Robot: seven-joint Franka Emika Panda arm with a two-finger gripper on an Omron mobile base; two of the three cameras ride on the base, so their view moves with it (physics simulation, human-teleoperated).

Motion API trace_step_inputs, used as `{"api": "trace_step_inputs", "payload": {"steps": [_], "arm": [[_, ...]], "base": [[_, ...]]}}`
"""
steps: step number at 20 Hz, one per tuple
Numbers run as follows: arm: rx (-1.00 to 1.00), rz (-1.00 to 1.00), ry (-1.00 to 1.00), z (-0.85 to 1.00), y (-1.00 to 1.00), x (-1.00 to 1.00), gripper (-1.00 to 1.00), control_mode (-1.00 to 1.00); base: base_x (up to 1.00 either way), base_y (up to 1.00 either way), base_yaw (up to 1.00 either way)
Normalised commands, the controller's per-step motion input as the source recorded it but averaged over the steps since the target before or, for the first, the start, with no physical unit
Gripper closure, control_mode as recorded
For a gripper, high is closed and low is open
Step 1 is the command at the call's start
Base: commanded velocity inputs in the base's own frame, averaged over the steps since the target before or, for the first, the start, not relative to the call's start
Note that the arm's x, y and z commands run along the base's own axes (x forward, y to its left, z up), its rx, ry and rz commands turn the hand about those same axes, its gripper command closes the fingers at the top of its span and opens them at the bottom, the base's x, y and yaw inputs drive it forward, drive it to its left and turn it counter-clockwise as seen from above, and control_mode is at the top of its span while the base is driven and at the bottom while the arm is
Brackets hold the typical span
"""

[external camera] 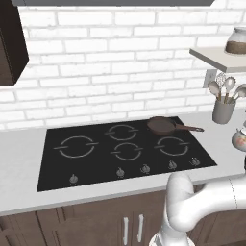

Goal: Pick the kettle from the counter and place it on a stove burner. Then turn the burner on.

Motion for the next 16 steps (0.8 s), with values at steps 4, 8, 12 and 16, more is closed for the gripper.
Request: {"api": "trace_step_inputs", "payload": {"steps": [4, 8, 12, 16], "arm": [[0.00, 0.00, 0.00, 0.00, 0.04, 0.00, 1.00, -1.00], [0.00, 0.00, 0.00, 0.00, 0.00, 0.00, 1.00, -1.00], [0.00, 0.03, 0.00, 0.06, 0.03, -0.17, 1.00, -1.00], [0.00, 0.03, -0.10, 0.26, 0.16, -0.49, 1.00, -1.00]], "base": [[0.00, 0.00, 0.00], [0.00, 0.00, 0.00], [0.00, 0.00, 0.00], [0.00, 0.00, 0.00]]}}
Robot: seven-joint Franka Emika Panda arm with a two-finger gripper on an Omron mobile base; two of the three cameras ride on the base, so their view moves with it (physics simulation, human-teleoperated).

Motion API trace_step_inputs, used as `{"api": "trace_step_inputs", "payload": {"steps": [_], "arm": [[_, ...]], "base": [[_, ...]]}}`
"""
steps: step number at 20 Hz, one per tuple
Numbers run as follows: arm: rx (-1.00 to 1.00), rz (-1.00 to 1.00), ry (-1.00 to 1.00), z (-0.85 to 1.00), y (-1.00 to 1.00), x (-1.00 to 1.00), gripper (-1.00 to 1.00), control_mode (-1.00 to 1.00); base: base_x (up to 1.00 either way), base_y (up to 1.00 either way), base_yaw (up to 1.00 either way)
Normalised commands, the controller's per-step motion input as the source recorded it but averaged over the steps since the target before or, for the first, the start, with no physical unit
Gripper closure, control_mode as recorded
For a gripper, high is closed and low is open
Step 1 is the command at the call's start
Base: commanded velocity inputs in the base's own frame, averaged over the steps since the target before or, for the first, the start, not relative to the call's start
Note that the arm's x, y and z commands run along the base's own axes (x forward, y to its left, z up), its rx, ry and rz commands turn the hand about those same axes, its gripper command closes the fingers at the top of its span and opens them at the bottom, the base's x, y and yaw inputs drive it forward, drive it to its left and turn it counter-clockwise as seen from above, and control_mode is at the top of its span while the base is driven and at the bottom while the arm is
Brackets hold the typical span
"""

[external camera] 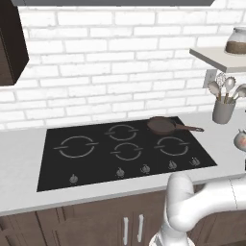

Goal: Pick the kettle from the counter and place it on a stove burner. Then turn the burner on.

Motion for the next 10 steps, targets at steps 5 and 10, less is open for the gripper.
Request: {"api": "trace_step_inputs", "payload": {"steps": [5, 10], "arm": [[-0.01, 0.00, -0.21, 0.31, 0.47, -0.68, 1.00, -1.00], [-0.05, 0.00, -0.20, 0.30, 0.71, -0.44, 1.00, -1.00]], "base": [[0.00, 0.00, 0.00], [0.00, 0.00, 0.00]]}}
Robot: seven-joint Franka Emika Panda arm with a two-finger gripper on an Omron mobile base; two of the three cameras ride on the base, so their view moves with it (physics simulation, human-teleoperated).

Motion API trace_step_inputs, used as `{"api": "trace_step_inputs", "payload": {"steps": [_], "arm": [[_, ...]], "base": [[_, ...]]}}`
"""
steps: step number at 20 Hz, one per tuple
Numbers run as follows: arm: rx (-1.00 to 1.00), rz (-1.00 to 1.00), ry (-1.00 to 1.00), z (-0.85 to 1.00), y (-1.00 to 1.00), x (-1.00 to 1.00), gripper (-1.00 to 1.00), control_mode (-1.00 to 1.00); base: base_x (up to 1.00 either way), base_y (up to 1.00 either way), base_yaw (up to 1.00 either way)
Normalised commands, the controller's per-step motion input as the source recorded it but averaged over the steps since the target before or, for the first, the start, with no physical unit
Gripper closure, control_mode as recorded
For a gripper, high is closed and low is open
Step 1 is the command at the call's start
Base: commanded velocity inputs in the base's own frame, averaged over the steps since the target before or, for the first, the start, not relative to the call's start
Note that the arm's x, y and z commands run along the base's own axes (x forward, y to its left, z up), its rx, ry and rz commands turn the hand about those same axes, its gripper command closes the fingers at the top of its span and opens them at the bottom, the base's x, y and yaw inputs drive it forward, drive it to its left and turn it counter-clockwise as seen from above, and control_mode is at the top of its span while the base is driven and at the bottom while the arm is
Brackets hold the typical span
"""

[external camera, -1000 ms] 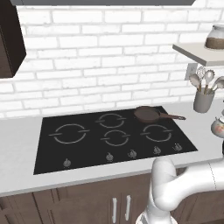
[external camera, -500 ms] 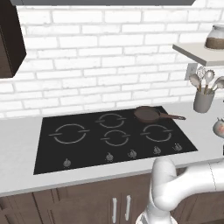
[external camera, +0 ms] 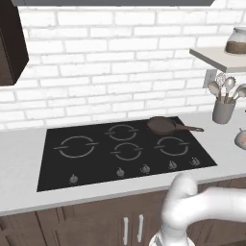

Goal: Pick the kettle from the counter and place it on a stove burner. Then turn the burner on.

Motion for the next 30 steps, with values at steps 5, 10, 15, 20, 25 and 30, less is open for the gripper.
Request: {"api": "trace_step_inputs", "payload": {"steps": [5, 10, 15, 20, 25, 30], "arm": [[-0.11, 0.00, -0.13, 0.34, 0.89, -0.40, 1.00, -1.00], [-0.15, -0.04, -0.05, 0.38, 1.00, -0.23, 1.00, -1.00], [-0.13, -0.08, 0.00, 0.32, 1.00, -0.10, 1.00, -1.00], [-0.09, -0.08, 0.00, 0.32, 1.00, -0.01, 1.00, -1.00], [-0.01, -0.08, 0.00, 0.17, 1.00, 0.16, 1.00, -1.00], [0.00, -0.10, 0.00, 0.05, 1.00, 0.33, 1.00, -1.00]], "base": [[0.00, 0.00, 0.00], [0.00, 0.00, 0.00], [0.00, 0.00, 0.00], [0.00, 0.00, 0.00], [0.00, 0.00, 0.00], [0.00, 0.00, 0.00]]}}
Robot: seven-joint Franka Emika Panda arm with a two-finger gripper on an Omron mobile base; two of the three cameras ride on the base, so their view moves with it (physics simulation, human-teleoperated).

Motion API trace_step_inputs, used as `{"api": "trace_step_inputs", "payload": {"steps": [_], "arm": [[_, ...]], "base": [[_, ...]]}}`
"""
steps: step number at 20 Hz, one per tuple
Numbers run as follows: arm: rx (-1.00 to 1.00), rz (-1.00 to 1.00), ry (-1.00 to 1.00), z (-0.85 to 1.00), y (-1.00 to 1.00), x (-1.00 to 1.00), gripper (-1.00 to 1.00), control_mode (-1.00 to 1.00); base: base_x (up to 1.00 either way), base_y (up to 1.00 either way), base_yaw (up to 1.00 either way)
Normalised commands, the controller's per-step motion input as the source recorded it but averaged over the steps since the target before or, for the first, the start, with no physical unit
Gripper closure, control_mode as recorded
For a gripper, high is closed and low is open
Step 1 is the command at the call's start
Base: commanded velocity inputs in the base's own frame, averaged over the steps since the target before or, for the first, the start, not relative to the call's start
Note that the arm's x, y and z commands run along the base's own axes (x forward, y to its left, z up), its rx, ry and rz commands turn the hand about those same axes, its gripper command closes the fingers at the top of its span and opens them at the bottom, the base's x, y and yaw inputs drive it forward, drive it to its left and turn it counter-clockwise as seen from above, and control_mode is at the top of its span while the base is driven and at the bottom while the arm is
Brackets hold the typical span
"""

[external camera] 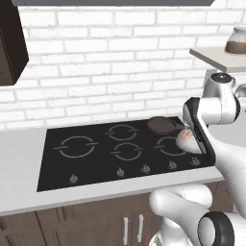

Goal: Pick the kettle from the counter and place it on a stove burner. Then turn the burner on.

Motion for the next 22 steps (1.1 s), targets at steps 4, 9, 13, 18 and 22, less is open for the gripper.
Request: {"api": "trace_step_inputs", "payload": {"steps": [4, 9, 13, 18, 22], "arm": [[0.04, -0.12, 0.00, 0.00, 1.00, 0.47, 1.00, -1.00], [0.06, -0.07, 0.00, -0.03, 0.99, 0.60, 1.00, -1.00], [0.04, -0.04, 0.00, -0.06, 0.94, 0.67, 1.00, -1.00], [0.00, 0.00, 0.05, -0.14, 1.00, 0.38, 1.00, -1.00], [0.00, 0.00, 0.00, 0.00, 0.68, 0.08, 1.00, -1.00]], "base": [[0.00, 0.00, 0.00], [0.00, 0.00, 0.00], [0.00, 0.00, 0.00], [0.00, 0.00, 0.00], [0.00, 0.00, 0.00]]}}
